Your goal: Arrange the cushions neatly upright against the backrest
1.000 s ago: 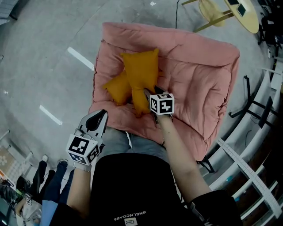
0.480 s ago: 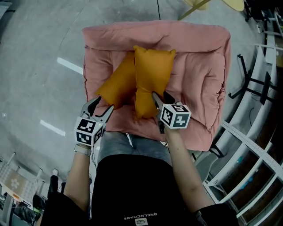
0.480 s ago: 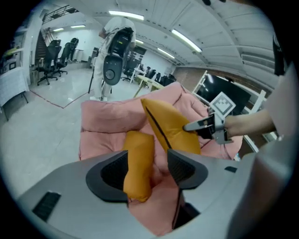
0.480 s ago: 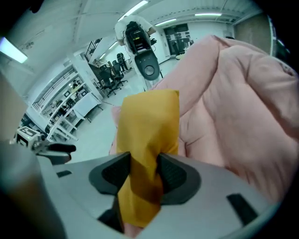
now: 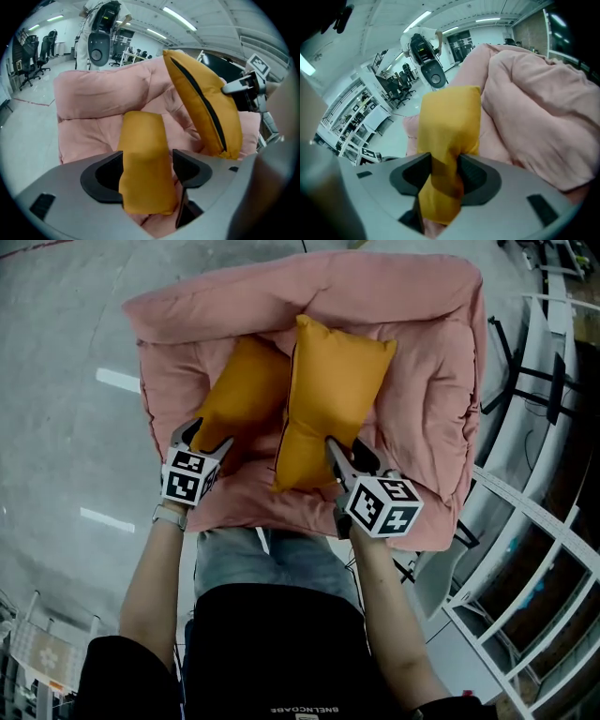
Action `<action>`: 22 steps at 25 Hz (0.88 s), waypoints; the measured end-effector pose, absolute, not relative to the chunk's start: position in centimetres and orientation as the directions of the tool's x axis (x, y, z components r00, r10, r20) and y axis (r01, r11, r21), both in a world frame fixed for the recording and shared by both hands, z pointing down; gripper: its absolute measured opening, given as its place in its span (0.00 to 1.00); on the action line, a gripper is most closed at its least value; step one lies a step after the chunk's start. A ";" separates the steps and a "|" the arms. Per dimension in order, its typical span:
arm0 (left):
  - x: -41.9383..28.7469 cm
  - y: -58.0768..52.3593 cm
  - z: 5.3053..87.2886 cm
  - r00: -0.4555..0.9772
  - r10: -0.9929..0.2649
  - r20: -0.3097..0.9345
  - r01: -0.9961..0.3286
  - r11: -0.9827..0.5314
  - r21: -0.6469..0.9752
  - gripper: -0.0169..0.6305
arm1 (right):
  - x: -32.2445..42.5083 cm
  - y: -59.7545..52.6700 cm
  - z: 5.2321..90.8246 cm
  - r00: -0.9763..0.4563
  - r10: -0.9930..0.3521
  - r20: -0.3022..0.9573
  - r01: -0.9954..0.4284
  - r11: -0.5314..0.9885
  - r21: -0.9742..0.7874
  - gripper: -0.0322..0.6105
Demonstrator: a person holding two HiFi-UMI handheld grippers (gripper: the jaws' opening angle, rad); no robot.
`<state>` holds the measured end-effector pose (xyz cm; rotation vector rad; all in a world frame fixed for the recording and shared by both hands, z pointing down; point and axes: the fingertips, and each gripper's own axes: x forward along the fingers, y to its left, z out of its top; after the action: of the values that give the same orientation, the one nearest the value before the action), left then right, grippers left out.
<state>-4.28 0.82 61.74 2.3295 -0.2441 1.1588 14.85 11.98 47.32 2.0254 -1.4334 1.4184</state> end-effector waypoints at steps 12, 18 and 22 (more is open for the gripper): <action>-3.3 1.7 68.8 0.512 0.142 0.847 -0.307 -0.891 0.335 0.54 | 15.4 12.8 48.0 0.059 -0.550 0.833 -0.812 -0.512 -0.281 0.35; -3.0 2.0 69.0 0.500 0.137 0.855 -0.325 -0.886 0.332 0.39 | 15.8 13.0 48.7 0.049 -0.539 0.841 -0.822 -0.500 -0.273 0.35; -3.5 1.9 67.2 0.507 0.119 0.854 -0.362 -0.869 0.336 0.31 | 15.9 12.6 48.7 0.039 -0.541 0.840 -0.827 -0.489 -0.276 0.34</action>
<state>-3.52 1.89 67.22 2.2732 -0.1992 1.3403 15.89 12.63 48.73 2.0350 -1.3956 1.4286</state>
